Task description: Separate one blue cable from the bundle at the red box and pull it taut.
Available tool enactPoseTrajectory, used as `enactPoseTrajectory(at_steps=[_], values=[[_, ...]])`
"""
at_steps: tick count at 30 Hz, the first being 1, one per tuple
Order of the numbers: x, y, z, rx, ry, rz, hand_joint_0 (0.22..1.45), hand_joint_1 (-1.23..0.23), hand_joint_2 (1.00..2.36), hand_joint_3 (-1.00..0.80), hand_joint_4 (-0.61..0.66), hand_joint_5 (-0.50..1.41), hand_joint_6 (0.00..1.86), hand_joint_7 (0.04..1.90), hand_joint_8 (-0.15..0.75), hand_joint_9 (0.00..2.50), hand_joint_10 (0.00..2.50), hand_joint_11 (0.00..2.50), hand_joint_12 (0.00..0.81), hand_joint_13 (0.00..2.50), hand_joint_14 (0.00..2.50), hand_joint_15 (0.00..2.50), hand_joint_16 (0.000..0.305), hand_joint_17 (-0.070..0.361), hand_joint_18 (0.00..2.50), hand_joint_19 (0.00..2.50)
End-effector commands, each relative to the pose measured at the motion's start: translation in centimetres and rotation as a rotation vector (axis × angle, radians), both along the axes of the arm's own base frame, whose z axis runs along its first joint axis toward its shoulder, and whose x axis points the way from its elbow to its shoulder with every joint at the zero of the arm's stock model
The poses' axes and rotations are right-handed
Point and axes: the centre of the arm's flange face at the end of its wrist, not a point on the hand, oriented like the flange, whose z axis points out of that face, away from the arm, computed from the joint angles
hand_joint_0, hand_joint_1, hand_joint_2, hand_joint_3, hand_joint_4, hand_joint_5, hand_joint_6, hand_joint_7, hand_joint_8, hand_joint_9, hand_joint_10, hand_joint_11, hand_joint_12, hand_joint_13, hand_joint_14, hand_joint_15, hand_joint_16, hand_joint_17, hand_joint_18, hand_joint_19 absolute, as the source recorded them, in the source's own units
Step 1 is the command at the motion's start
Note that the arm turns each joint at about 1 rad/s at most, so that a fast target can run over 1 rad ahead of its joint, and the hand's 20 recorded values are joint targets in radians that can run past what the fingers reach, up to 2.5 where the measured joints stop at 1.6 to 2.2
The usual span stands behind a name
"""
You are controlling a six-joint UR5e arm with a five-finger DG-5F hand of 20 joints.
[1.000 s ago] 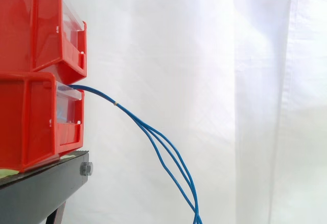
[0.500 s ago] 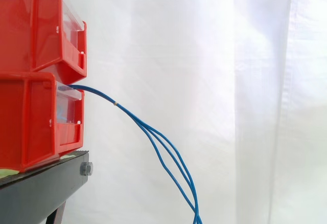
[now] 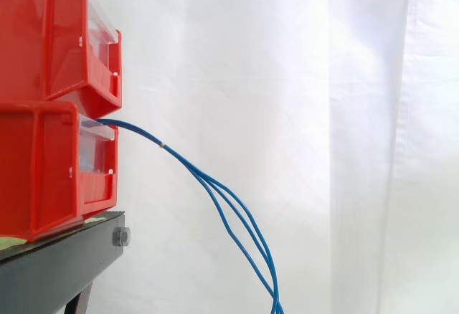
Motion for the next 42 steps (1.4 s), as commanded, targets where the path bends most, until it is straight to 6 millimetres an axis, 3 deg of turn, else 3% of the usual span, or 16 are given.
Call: enactPoseTrajectory(at_steps=[1, 8, 13, 15, 25, 34, 42], values=[[0.0, 0.2, 0.0, -0.001, -0.001, 0.005, 0.51, -0.60, 1.00, -0.50, 0.14, -0.22, 0.50, 0.76, 0.207, 0.58, 0.01, 0.44, 0.291, 0.58, 0.01, 0.34, 0.053, 0.119, 0.41, 0.59], [0.3, 0.1, -0.1, -0.063, -0.012, 0.001, 0.52, -0.60, 1.00, -0.50, 0.14, -0.22, 0.50, 0.76, 0.210, 0.59, 0.01, 0.45, 0.294, 0.58, 0.01, 0.34, 0.052, 0.118, 0.41, 0.58], [3.5, -0.7, -1.5, -0.227, -0.131, -0.120, 0.52, -0.60, 1.00, -0.50, 0.14, -0.22, 0.50, 0.76, 0.209, 0.59, 0.02, 0.45, 0.296, 0.58, 0.01, 0.35, 0.052, 0.116, 0.42, 0.58], [4.1, -0.7, -2.5, -0.235, -0.130, -0.129, 0.52, -0.60, 1.00, -0.50, 0.15, -0.22, 0.50, 0.76, 0.210, 0.59, 0.01, 0.45, 0.297, 0.58, 0.02, 0.34, 0.051, 0.116, 0.42, 0.59], [5.1, -1.5, -2.1, -0.334, -0.195, -0.220, 0.52, -0.61, 1.00, -0.50, 0.15, -0.22, 0.50, 0.77, 0.214, 0.60, 0.01, 0.46, 0.297, 0.58, 0.01, 0.34, 0.051, 0.114, 0.42, 0.59], [7.0, -1.2, -4.6, -0.369, -0.199, -0.231, 0.52, -0.61, 1.00, -0.50, 0.16, -0.22, 0.50, 0.77, 0.212, 0.60, 0.01, 0.47, 0.299, 0.59, 0.01, 0.34, 0.050, 0.113, 0.42, 0.59], [9.1, -0.9, -5.2, -0.387, -0.209, -0.226, 0.52, -0.60, 1.00, -0.50, 0.17, -0.21, 0.50, 0.77, 0.216, 0.61, 0.02, 0.48, 0.300, 0.59, 0.01, 0.34, 0.050, 0.112, 0.43, 0.59]])
